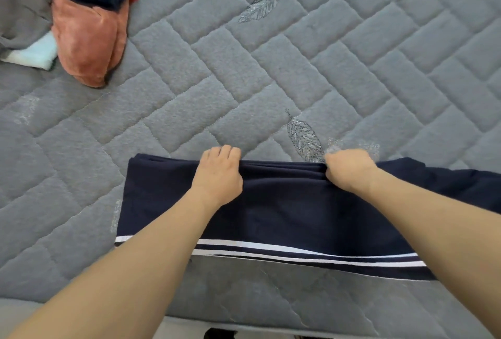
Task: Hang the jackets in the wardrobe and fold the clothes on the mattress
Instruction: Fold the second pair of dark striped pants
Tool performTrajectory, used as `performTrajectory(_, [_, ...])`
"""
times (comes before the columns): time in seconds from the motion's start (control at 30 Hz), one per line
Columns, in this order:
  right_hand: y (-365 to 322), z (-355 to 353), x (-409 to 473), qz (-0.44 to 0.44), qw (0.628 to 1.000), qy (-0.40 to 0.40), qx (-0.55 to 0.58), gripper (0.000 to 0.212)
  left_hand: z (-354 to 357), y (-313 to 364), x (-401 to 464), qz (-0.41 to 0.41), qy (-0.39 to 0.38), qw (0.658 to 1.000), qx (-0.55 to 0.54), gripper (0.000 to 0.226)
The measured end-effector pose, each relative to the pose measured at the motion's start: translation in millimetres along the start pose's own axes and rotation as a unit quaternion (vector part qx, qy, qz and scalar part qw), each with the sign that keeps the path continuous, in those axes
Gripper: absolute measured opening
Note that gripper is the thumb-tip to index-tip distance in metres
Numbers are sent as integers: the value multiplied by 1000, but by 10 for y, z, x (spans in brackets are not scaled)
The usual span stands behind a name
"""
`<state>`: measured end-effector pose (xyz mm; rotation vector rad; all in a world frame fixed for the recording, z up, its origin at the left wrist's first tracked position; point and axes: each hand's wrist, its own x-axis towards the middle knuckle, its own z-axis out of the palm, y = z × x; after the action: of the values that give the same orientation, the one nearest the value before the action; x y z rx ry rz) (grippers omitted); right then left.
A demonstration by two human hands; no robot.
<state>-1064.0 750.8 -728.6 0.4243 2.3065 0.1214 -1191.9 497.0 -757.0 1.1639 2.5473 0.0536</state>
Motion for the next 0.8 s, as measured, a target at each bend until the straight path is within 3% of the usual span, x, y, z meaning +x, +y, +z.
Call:
performTrajectory(0.07, [40, 21, -10, -25, 999, 33, 22, 18, 50, 254, 74, 53, -29, 998, -16, 27])
performTrajectory(0.17, [174, 8, -70, -28, 998, 41, 43, 23, 72, 411, 176, 28, -27, 998, 51, 13])
performTrajectory(0.27, [435, 3, -106, -51, 998, -25, 34, 29, 36, 471, 223, -31, -55, 993, 97, 15])
performTrajectory(0.37, [743, 7, -156, -39, 989, -139, 7, 30, 7, 667, 245, -53, -58, 994, 78, 16])
performTrajectory(0.5, [1036, 151, -202, -8, 985, -167, -48, 35, 39, 1048, 356, 68, -53, 995, 46, 23])
performTrajectory(0.6, [1107, 256, -195, -5, 980, -199, -25, 51, 62, 1268, 452, 140, -76, 983, 91, 19])
performTrajectory(0.7, [1126, 272, -198, -19, 975, -221, -28, 53, 44, 1356, 553, 113, -108, 982, 106, 22])
performTrajectory(0.8, [1153, 326, -190, -32, 974, -202, -95, 40, 51, 1393, 592, 81, -134, 982, 108, 24])
